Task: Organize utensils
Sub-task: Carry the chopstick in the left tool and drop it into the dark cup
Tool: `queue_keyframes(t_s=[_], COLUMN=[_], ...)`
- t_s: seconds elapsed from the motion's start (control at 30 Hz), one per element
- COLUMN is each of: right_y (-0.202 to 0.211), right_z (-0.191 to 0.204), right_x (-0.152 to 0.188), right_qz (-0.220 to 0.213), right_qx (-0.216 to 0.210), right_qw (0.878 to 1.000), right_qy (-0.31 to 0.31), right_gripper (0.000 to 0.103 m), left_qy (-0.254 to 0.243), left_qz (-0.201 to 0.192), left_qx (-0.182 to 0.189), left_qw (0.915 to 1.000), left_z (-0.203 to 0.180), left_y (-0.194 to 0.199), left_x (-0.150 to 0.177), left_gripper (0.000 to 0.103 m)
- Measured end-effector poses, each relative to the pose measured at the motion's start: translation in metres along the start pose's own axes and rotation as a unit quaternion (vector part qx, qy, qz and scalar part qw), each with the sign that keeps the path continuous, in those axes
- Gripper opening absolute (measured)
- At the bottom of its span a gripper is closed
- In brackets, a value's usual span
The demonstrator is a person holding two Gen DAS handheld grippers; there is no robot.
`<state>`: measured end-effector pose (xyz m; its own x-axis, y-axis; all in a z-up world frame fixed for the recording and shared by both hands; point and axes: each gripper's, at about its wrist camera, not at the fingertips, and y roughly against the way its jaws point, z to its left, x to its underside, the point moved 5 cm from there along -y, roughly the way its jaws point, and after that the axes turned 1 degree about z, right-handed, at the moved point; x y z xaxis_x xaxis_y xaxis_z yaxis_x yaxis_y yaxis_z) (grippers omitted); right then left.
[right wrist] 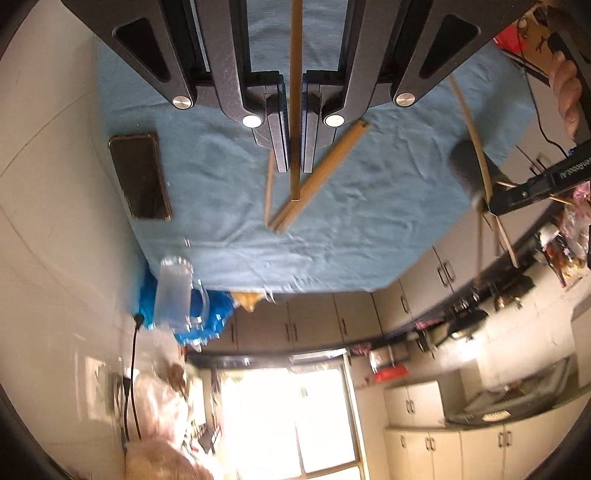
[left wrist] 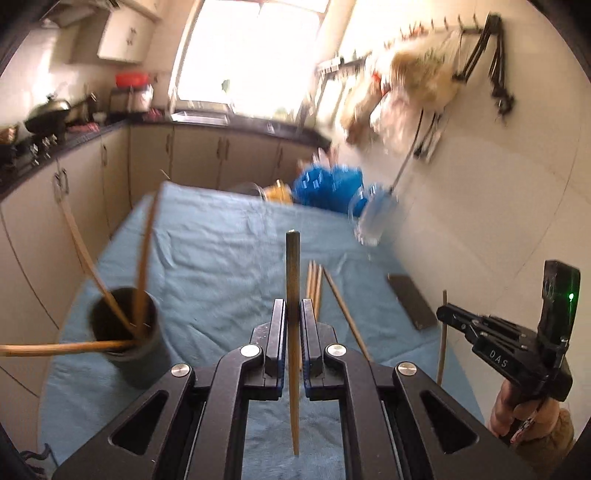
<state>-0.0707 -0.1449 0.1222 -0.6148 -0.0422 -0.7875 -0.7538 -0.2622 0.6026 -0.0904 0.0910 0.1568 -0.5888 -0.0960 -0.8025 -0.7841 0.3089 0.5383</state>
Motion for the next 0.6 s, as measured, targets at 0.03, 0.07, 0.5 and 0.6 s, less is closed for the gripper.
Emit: queue_keyframes(t_s=[0.03, 0.07, 0.5, 0.6], right_y=[0.006, 0.009, 0.020, 0.015], right_z=[0.005, 0.008, 0.095, 0.124], right_x=[-0.003, -0.005, -0.085, -0.110], right_qz=[-0.010, -0.017, -0.100, -0.119], right_qx=[-0.002, -0.004, -0.089, -0.129], right_qw=[1.000, 1.000, 0.991, 0.984], right_qy=[0.003, 0.004, 0.005, -0.009], right_gripper=[0.006, 0.006, 0.006, 0.006], left_qy=[0.002, 0.004, 0.018, 0.025], left_qz=[-0.012, -0.022, -0.135, -0.146], left_qx=[-0.003, -0.005, -0.097, -0.125], left_qw=[0.9999, 0.9997, 0.9859, 0.9810], left_z=[0.003, 0.006, 0.059, 0.079], left_y=[0.010, 0.018, 0.095, 0.101], left_x=[-0.003, -0.007, -0.078, -0.089], left_gripper=[0.006, 0.006, 0.007, 0.007])
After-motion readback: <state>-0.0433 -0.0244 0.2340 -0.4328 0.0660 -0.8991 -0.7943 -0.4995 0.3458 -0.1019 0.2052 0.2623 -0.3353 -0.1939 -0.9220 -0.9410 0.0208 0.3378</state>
